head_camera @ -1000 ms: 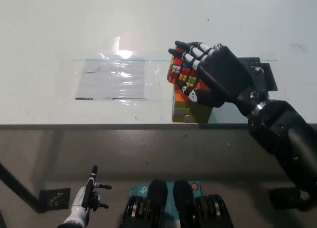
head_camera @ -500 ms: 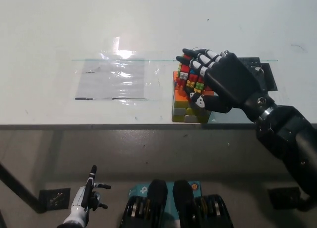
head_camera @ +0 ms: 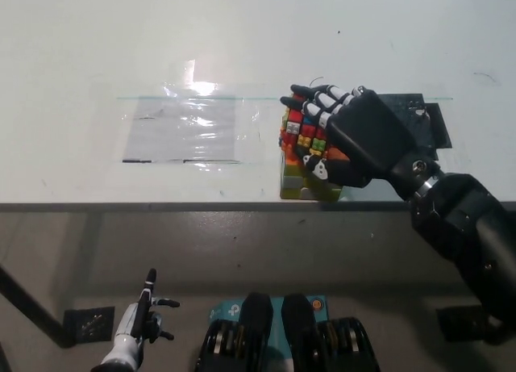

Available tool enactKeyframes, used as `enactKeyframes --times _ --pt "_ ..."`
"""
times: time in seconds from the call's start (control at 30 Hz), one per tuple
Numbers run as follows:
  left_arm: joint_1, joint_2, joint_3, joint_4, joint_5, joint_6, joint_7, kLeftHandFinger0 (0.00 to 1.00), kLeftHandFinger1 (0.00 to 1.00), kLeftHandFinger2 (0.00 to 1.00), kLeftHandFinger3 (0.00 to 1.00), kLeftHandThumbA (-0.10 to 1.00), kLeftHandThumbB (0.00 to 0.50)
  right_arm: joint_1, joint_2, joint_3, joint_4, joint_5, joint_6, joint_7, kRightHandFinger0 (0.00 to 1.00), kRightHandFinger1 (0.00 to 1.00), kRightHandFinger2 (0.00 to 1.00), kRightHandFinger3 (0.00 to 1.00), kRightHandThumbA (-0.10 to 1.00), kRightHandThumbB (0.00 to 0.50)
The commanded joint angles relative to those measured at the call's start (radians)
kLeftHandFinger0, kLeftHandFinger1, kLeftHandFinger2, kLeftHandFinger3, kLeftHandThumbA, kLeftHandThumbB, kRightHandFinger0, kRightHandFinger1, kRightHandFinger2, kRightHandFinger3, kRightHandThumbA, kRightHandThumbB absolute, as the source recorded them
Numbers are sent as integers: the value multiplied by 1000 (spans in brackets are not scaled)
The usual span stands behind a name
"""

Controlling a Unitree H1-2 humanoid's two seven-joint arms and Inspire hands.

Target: The robot uses its right hand to pick up the small cube kept on the middle on the desk and place it on the bigger cube kept next to it

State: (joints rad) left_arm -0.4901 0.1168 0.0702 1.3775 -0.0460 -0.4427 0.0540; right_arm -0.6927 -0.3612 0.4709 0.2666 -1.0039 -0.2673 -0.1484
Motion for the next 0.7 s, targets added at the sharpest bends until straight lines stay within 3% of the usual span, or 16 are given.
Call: enactKeyframes --times 0.0,0.03,0.1,0.17,0.2,0.27,0.3,0.47,0.5,0.6,0.67 --pt "-8 17 6 -17 -3 -27 8 381 0 0 0 1000 500 -40 1 -18 -13 32 -27 -1 0 263 619 288 -100 130" --pt "-7 14 13 -22 -10 -27 6 330 0 0 0 1000 500 -42 -3 -20 -14 38 -19 23 0 284 642 330 -100 147" --pt "-7 14 8 -22 -4 -27 10 345 0 0 0 1000 500 -40 -6 -20 -11 27 -16 13 0 304 649 334 -100 162" --pt "-7 14 8 -22 -5 -27 5 356 0 0 0 1000 500 -41 -11 -17 -9 12 -14 8 0 305 650 382 -100 107" --pt "-7 13 3 -22 2 -27 14 348 0 0 0 1000 500 -34 -5 -23 -22 -2 35 38 0 156 534 551 -100 103" --pt "-2 12 9 -27 -4 -27 11 347 0 0 0 1000 500 -36 -6 -19 -25 -9 42 50 0 17 416 530 -100 75" --pt "-2 12 10 -28 -6 -27 9 348 0 0 0 1000 500 -36 -6 -19 -26 -12 45 54 0 3 403 521 -100 72" --pt "2 13 20 -28 -17 -27 3 414 0 0 0 1000 500 -44 -11 -13 -35 -28 60 83 0 0 353 581 -100 34" --pt "2 12 26 -28 -22 -27 1 396 0 0 0 1000 500 -43 -13 -15 -35 -27 58 81 0 0 332 645 -100 28" --pt "2 11 30 -28 -23 -27 2 358 0 0 0 1000 500 -44 -16 -12 -17 -46 53 44 0 0 280 654 -100 72" --pt "3 10 31 -31 -21 -27 2 349 0 0 0 1000 500 -47 -18 -8 -20 -58 70 71 0 0 268 708 -100 51"
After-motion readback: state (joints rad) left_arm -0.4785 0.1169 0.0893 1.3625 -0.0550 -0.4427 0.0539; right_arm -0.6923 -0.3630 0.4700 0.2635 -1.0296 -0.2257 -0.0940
